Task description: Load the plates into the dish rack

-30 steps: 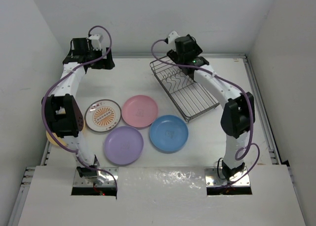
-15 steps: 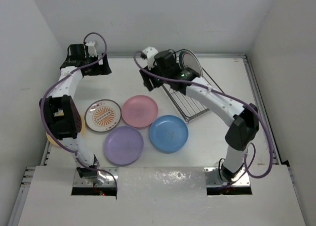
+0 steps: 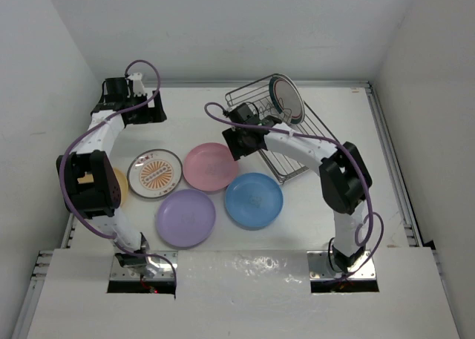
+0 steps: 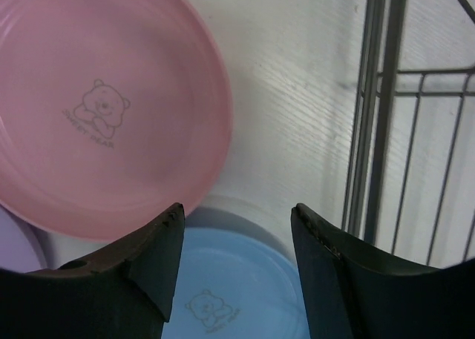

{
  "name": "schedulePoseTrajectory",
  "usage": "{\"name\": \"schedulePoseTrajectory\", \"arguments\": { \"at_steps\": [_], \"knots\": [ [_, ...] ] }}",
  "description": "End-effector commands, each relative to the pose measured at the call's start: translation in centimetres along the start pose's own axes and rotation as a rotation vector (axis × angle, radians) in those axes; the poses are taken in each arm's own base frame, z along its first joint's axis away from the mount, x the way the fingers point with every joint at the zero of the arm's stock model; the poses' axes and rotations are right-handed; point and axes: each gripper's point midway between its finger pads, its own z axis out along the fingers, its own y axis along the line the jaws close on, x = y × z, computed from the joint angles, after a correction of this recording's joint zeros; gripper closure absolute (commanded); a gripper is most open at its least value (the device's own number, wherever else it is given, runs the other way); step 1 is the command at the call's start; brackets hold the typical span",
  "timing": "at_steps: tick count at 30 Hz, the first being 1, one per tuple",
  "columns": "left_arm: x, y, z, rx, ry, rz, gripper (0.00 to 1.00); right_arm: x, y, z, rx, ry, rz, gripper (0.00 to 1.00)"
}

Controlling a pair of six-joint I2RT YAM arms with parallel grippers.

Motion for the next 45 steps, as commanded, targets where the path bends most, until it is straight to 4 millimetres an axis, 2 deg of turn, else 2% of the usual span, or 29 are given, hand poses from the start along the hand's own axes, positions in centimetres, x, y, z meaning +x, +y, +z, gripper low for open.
{"name": "schedulePoseTrajectory", "arguments": {
  "at_steps": [1, 4, 5, 9, 12, 14, 19, 23, 25, 29, 33, 38, 40, 41, 42, 45],
  "knots": [
    [-2.2, -0.4, -1.6, 0.007, -0.096, 0.011, 0.01, -2.1, 1.6, 1.8, -0.031, -0.051, 0.024, 0.42],
    [-2.0, -0.7, -1.8, 0.017, -0.099, 0.013, 0.02, -1.6, 1.1, 3.3, 0.004, -0.039, 0.054, 0.45],
    [-1.9, -0.8, -1.9, 0.021, -0.097, 0.015, 0.01, -0.8, 1.0, 3.9, 0.011, -0.021, 0.053, 0.46],
    [-1.6, -0.9, -2.1, 0.025, -0.096, 0.02, 0.02, 0.6, 1.3, 5.3, -0.001, 0.0, 0.045, 0.54],
    [-1.2, -0.8, -2.0, 0.023, -0.09, 0.018, 0.01, 1.4, 0.7, 6.4, 0.034, 0.02, 0.046, 0.56],
    [-1.1, -0.9, -2.1, 0.026, -0.087, 0.023, 0.01, 1.1, 0.5, 6.9, 0.042, 0.009, 0.033, 0.56],
    [-1.3, -0.7, -2.5, 0.01, -0.093, 0.029, 0.01, 2.2, 1.0, 8.9, 0.031, 0.048, 0.04, 0.61],
    [-1.4, -0.3, -2.6, -0.014, -0.096, 0.035, 0.01, 3.5, -1.0, 9.5, 0.119, 0.079, 0.146, 0.75],
    [-1.3, -0.2, -2.6, -0.019, -0.093, 0.034, 0.02, 3.4, -1.6, 9.1, 0.141, 0.066, 0.149, 0.86],
    [-1.1, -0.3, -2.4, -0.015, -0.091, 0.03, 0.02, 2.4, -1.6, 8.5, 0.136, 0.031, 0.153, 0.99],
    [-1.2, -0.3, -2.4, -0.012, -0.094, 0.032, 0.01, 1.5, -0.9, 7.8, 0.09, -0.001, 0.169, 1.0],
    [-1.2, -0.3, -2.4, -0.01, -0.093, 0.033, 0.02, 0.3, -0.9, 6.3, 0.065, -0.045, 0.179, 1.0],
    [-1.3, -0.3, -2.4, -0.013, -0.095, 0.033, 0.02, -1.1, -1.0, 4.9, 0.052, -0.094, 0.167, 1.0],
    [-1.3, -0.2, -2.4, -0.013, -0.093, 0.032, 0.02, -2.8, -0.9, 3.5, 0.037, -0.155, 0.145, 1.0],
    [-1.4, -0.2, -2.4, -0.016, -0.096, 0.035, 0.02, -3.1, -1.0, 2.9, 0.037, -0.176, 0.122, 1.0],
    [-1.6, -0.1, -2.3, -0.018, -0.099, 0.037, 0.02, -6.2, -1.0, -0.2, 0.019, -0.286, 0.075, 1.0]
  ]
}}
